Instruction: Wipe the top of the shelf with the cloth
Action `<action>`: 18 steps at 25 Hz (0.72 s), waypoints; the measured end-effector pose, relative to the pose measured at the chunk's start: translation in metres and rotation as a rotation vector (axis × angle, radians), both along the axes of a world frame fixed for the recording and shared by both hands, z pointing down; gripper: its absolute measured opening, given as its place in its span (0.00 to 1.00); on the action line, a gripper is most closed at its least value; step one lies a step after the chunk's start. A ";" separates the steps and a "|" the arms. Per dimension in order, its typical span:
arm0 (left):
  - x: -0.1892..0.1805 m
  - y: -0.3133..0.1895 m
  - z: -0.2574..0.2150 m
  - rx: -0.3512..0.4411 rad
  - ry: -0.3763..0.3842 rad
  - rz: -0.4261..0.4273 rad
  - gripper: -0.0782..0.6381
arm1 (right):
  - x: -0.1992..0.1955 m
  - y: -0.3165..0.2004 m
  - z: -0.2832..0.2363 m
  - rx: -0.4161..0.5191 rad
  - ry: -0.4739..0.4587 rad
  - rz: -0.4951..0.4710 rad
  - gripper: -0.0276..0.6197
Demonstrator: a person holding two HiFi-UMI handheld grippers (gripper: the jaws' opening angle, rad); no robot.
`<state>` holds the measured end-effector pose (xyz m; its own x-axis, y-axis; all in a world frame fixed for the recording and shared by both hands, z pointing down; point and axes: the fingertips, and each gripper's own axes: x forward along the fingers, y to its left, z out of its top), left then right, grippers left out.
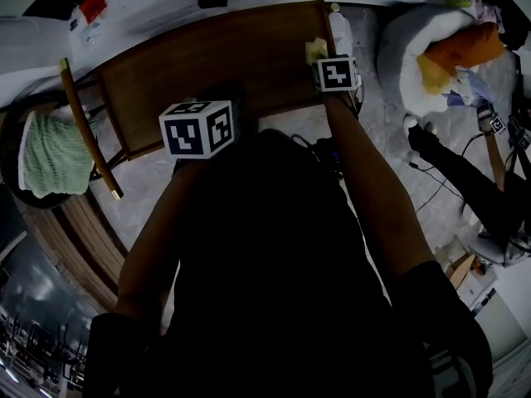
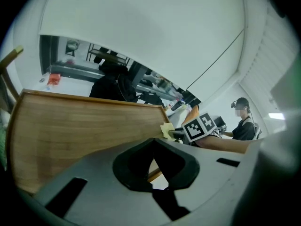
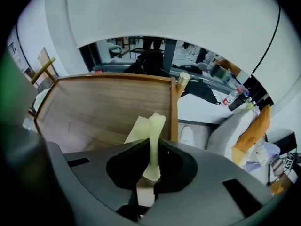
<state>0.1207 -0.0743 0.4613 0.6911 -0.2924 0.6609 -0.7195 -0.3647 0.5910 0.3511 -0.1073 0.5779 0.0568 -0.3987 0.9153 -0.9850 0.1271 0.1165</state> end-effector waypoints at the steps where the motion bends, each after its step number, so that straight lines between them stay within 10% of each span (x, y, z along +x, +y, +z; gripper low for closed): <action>1: -0.005 0.001 0.000 -0.001 0.000 -0.004 0.13 | 0.005 0.000 0.001 -0.004 0.017 0.008 0.11; 10: -0.070 0.001 -0.008 0.004 0.014 -0.108 0.13 | -0.010 -0.005 -0.022 0.045 0.038 0.035 0.11; 18: -0.180 -0.012 -0.023 0.023 -0.006 -0.237 0.13 | -0.177 -0.033 -0.049 0.155 -0.200 -0.159 0.11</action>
